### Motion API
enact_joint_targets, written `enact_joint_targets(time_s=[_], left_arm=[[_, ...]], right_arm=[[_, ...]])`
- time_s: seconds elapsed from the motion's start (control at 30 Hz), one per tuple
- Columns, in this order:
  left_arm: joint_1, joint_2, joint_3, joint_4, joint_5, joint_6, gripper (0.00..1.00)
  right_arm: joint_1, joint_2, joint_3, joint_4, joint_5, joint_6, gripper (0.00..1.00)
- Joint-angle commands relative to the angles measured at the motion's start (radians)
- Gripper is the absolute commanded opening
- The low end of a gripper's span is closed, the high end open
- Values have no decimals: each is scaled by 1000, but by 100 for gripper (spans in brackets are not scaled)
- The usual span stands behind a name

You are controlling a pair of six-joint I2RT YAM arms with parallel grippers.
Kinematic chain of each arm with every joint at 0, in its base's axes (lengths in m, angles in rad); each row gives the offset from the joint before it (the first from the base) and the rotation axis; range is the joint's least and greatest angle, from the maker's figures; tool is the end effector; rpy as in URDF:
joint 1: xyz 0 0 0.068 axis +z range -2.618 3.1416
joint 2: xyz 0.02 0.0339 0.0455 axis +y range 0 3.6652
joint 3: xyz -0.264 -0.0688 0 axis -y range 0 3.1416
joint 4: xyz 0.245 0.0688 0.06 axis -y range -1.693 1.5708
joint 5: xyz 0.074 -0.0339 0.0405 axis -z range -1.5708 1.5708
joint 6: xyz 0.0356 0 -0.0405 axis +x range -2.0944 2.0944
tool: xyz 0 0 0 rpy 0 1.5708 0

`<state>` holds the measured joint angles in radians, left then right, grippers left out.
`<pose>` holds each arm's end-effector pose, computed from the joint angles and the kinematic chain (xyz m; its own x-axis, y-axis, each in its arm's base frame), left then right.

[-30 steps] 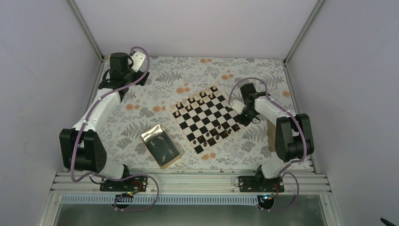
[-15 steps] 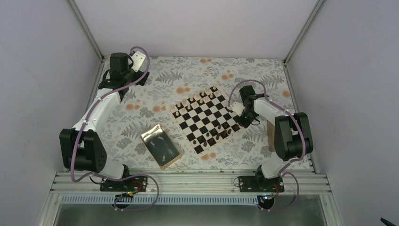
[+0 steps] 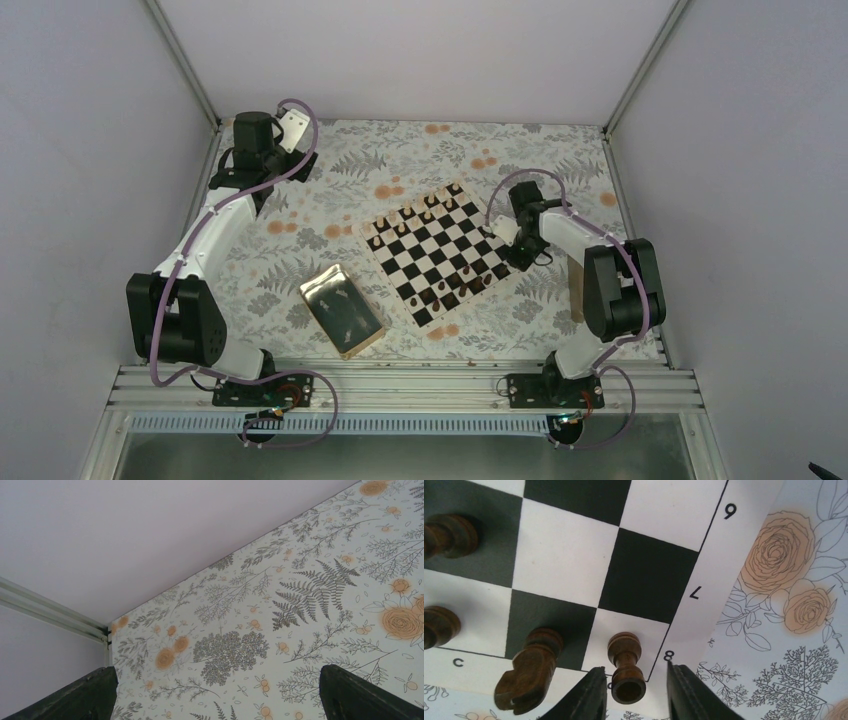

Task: Set up the chess pieces on the board
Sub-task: Place the chess piece on the chessboard, then pick up the chess piece from the storage box.

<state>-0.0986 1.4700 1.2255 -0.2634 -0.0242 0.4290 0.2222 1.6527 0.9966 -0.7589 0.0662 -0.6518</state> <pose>0.3399 -0.0328 0.3218 -0.4079 0.4582 -0.7897 0.2717 0.8867 0.3742 0.2827 0.0615 0.1665 -0.6387 -0.7649 -0.0837 -0.7514 0.6435 -0.1461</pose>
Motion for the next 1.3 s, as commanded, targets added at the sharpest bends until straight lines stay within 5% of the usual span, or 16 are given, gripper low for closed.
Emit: enact_joint_targets(time_s=[0.0,0.27,0.47,0.73,1.27], left_arm=[[-4,12,9,15,15,-14,100],[-4,7,20,8,6,-6,100],[-4,38,94,-35,8,7,100],[-10,87,146,-64,0,13,100],[-16,76,123,-51,3,1,100]], right_arm=[[11,1,-15,-3,19,7,38],[-13,-160,43,-153,-18,-20,49],[-151,-294,63,-316,88,-108,54],[-424,-302,95,-348,235,-170,54],[-559,-296,-48,-314,298,-247,49]])
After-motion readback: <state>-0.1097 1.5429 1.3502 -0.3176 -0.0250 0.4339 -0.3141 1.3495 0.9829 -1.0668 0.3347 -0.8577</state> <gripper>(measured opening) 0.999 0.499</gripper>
